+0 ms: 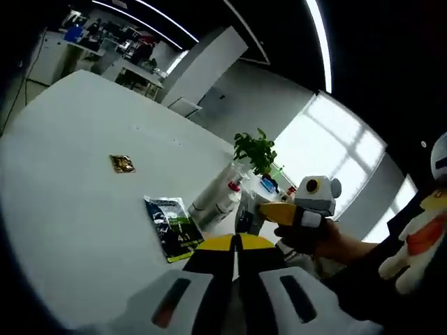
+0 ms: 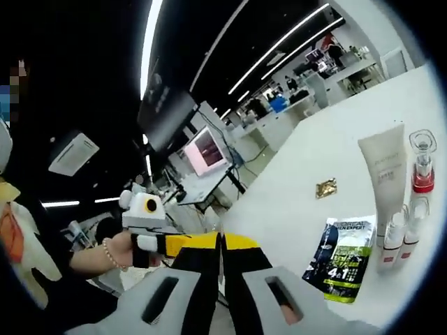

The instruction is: Arrange the skincare products in the storage area until every visible bottle or jar stands upright without overlapping.

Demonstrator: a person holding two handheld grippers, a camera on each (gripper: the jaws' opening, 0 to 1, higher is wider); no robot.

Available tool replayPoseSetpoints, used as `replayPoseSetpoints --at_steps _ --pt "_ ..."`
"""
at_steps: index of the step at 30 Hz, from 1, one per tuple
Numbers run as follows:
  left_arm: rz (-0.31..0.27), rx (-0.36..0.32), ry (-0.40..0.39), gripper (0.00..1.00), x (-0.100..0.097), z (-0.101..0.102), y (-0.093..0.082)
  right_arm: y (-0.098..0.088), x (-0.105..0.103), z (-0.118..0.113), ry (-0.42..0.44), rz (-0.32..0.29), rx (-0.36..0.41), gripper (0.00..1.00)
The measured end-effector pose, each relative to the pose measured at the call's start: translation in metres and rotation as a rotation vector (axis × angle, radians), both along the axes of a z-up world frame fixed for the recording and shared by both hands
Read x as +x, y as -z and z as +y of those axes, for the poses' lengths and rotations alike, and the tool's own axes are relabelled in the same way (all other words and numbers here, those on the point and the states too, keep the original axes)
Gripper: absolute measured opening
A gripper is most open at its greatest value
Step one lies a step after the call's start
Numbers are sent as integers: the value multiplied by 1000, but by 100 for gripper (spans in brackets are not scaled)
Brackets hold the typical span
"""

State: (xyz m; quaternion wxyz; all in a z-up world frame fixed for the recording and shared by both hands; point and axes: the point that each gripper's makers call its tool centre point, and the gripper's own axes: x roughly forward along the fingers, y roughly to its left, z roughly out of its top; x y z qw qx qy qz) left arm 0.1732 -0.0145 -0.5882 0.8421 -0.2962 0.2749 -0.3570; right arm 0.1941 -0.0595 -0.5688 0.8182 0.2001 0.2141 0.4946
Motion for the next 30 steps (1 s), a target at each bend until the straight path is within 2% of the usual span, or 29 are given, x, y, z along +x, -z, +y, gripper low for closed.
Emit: replayPoseSetpoints --at_steps 2,5,10,21,25,30 --pt "42 -31 -46 5 0 4 1 -3 -1 3 -25 -22 1 2" --pt "55 -82 -87 5 0 12 -2 0 4 4 -9 -68 -80 6" --pt "101 -146 -143 5 -2 23 -1 -6 9 8 3 -92 -84 4" --pt "130 -137 -139 5 -4 26 11 4 13 19 -14 -136 -136 6" --pt "135 -144 -124 5 -4 24 13 8 17 20 -18 -126 -131 9" --pt "140 -141 -118 5 -3 22 14 9 20 20 -9 -126 -146 8"
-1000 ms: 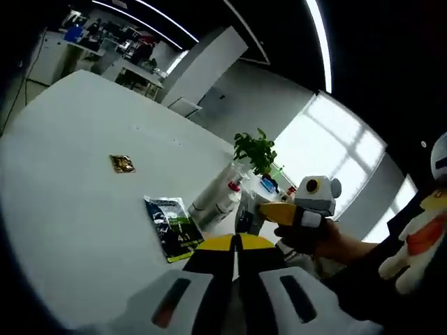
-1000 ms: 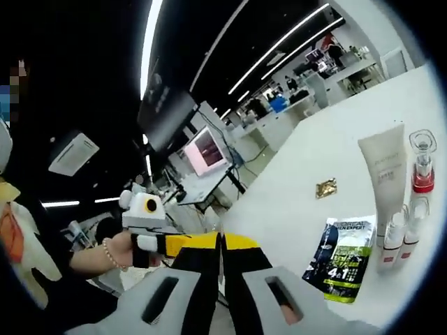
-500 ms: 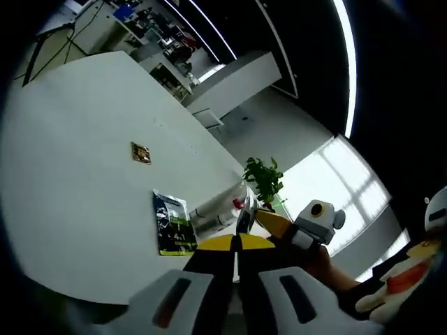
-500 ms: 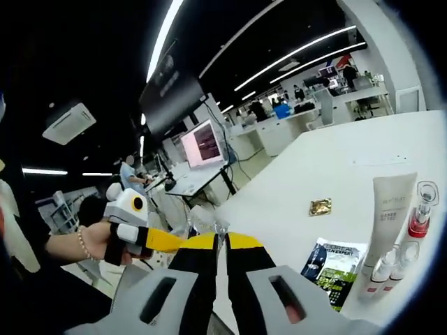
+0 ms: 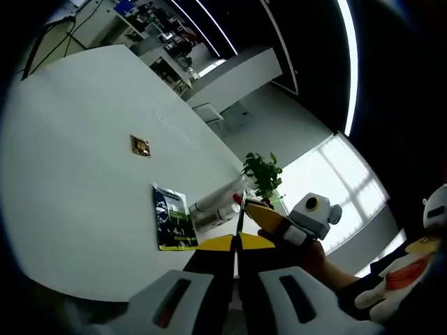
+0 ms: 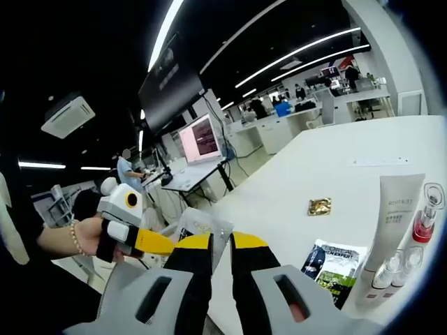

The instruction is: Arrange the skincare products in the storage area until every visible bottle or jar stands upright without overlapping.

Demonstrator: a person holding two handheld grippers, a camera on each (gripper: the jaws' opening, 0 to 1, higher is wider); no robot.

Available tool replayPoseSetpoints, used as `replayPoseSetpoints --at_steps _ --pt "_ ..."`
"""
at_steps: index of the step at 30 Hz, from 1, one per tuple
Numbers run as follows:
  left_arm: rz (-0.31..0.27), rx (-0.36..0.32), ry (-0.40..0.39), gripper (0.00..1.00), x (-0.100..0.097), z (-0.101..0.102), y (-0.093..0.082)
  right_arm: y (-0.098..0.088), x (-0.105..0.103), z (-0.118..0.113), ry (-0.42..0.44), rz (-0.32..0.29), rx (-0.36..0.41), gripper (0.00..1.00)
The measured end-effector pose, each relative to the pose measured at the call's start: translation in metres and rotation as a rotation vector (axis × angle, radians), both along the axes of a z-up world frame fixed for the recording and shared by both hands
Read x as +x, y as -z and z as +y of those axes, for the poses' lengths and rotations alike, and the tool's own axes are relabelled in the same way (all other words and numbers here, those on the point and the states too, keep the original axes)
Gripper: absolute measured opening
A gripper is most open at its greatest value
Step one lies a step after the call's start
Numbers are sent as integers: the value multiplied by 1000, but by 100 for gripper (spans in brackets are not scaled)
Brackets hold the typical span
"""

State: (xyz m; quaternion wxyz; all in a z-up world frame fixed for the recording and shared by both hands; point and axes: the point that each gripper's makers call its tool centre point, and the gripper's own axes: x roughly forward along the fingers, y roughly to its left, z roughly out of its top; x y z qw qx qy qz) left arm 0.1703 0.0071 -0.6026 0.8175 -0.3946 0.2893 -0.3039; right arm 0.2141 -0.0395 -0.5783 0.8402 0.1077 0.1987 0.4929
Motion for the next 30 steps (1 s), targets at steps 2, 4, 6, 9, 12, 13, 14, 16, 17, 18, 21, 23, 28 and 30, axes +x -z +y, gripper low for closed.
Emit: replayPoseSetpoints --at_steps 2,4,6,9,12,13,14,16,17,18,21,23,28,30 --pt "12 8 -6 5 1 2 4 -3 1 0 -4 -34 3 4" --pt "24 -1 -14 5 3 4 7 -2 3 2 -5 -67 -22 2" --pt "38 5 -17 5 4 5 11 3 3 5 -8 -100 -66 1" --pt "65 17 -21 5 6 7 19 17 6 5 13 -109 -149 1" --pt "103 39 -32 5 8 10 30 27 4 9 24 -104 -190 1" --pt "120 48 -37 5 9 12 35 30 5 9 25 -104 -201 1" --pt "131 51 -40 5 10 12 38 35 6 10 27 -108 -224 1" --pt "156 59 -49 5 12 13 44 43 8 11 26 -107 -248 1" --pt "165 65 -50 5 13 12 47 47 10 11 26 -105 -262 1" --pt "173 68 -53 5 14 11 49 49 12 11 27 -103 -266 1" --pt "204 63 -62 5 17 9 54 60 19 10 29 -93 -291 1" --pt "214 65 -66 5 18 8 57 64 22 11 30 -89 -299 1" --pt "240 93 -66 5 22 7 68 80 26 12 25 -73 -338 1" --pt "252 112 -61 5 24 8 75 88 27 11 25 -63 -356 1"
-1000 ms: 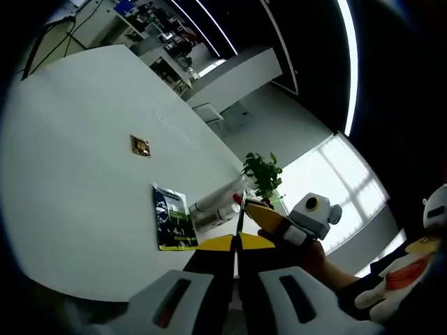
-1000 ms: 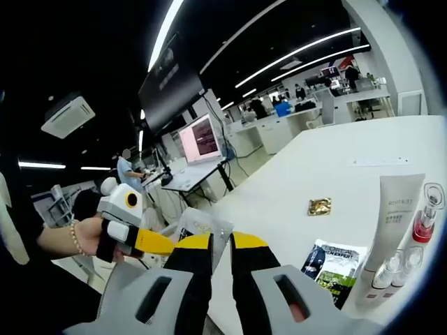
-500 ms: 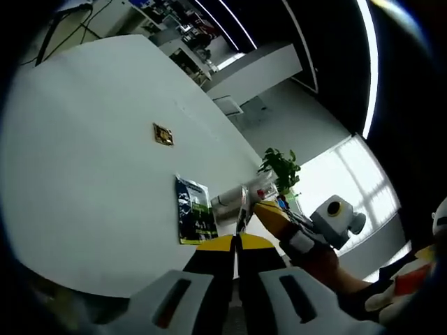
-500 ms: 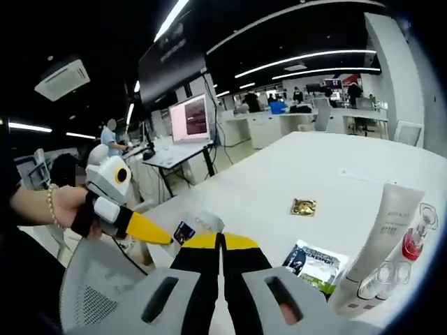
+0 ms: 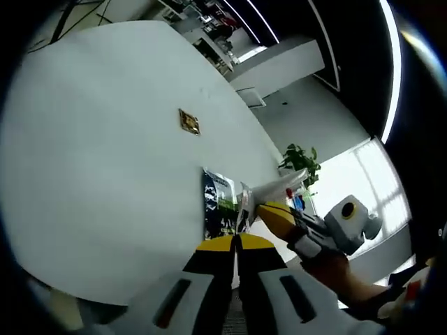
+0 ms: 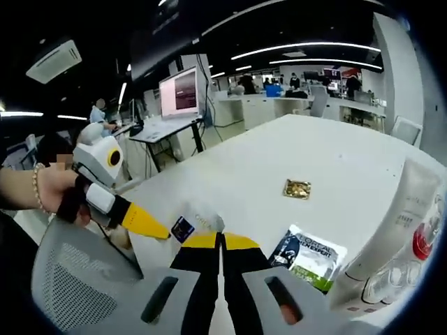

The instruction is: Arrange the skincare products in the storage area until every visible bottle or jar stands upright without overlapping.

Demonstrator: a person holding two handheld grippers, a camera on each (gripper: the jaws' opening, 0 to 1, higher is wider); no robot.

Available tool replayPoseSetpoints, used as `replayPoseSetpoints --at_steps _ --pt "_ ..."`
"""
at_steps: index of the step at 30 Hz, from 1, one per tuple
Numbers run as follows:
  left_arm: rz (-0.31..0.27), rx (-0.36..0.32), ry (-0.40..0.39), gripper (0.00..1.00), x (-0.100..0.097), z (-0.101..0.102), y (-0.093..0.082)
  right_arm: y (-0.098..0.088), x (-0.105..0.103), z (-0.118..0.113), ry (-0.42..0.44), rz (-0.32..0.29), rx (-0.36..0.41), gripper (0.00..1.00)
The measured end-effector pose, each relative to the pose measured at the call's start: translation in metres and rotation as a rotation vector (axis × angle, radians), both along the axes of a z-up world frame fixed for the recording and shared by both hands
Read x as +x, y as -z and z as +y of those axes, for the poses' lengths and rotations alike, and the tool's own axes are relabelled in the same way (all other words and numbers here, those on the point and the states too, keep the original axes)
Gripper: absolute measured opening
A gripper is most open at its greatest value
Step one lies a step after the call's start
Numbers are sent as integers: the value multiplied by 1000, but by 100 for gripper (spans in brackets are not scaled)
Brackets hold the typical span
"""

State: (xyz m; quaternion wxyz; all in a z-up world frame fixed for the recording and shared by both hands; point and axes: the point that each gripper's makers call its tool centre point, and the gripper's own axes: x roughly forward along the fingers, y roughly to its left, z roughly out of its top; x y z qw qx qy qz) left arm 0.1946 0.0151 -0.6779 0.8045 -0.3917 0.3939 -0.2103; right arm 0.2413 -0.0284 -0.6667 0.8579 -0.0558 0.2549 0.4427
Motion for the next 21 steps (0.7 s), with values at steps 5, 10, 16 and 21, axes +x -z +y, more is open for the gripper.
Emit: replayPoseSetpoints --at_steps 5,10,16,21 --pt "28 32 16 5 5 0 17 22 6 0 -1 30 -41 1" --pt "63 55 28 5 10 -2 36 44 12 -1 -1 53 -92 1" --pt "90 93 45 5 14 0 52 68 15 -1 -8 89 -140 1" --pt "125 111 33 5 17 2 67 81 19 1 -17 100 -172 1"
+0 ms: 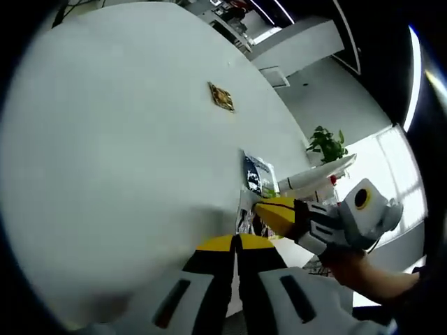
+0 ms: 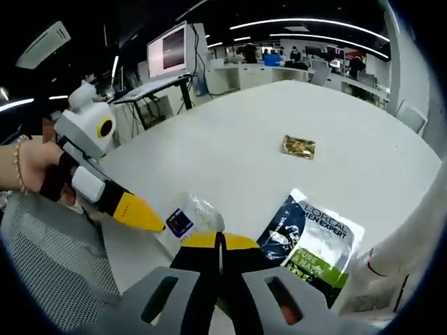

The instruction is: Arrange the skincare products in the storage area until every visible bottle or jar stands upright without overlapping.

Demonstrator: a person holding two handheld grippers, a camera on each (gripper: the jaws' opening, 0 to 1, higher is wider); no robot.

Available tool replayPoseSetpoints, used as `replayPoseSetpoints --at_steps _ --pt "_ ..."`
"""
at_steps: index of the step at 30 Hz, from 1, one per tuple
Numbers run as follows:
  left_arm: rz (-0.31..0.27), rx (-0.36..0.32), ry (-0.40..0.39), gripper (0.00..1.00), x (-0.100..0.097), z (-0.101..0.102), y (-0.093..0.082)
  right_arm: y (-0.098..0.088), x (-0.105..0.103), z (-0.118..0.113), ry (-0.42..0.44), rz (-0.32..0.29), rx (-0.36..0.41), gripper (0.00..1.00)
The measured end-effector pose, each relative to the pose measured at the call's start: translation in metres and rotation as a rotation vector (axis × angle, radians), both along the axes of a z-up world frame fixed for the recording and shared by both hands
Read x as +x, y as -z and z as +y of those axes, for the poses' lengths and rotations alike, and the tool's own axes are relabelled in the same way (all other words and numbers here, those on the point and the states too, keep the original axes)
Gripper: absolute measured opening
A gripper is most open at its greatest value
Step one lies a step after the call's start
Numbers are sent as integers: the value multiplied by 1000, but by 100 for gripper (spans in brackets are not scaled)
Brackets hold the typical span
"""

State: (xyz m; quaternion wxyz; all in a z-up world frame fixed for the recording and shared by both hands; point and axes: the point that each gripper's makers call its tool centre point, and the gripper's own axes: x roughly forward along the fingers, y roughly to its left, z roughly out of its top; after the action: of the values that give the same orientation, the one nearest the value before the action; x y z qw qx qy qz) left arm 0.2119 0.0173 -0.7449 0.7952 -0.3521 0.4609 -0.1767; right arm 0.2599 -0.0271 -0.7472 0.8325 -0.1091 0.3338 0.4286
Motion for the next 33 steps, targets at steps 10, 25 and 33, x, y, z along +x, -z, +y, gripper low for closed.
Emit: replayPoseSetpoints --at_steps 10,25,33 --pt "24 26 -16 6 3 0 9 19 5 2 -52 -28 -108 1" --pt "-49 198 98 3 2 10 11 19 4 3 -86 -127 -137 1" --pt "-274 401 295 8 15 12 -6 18 4 3 -116 -135 -143 1"
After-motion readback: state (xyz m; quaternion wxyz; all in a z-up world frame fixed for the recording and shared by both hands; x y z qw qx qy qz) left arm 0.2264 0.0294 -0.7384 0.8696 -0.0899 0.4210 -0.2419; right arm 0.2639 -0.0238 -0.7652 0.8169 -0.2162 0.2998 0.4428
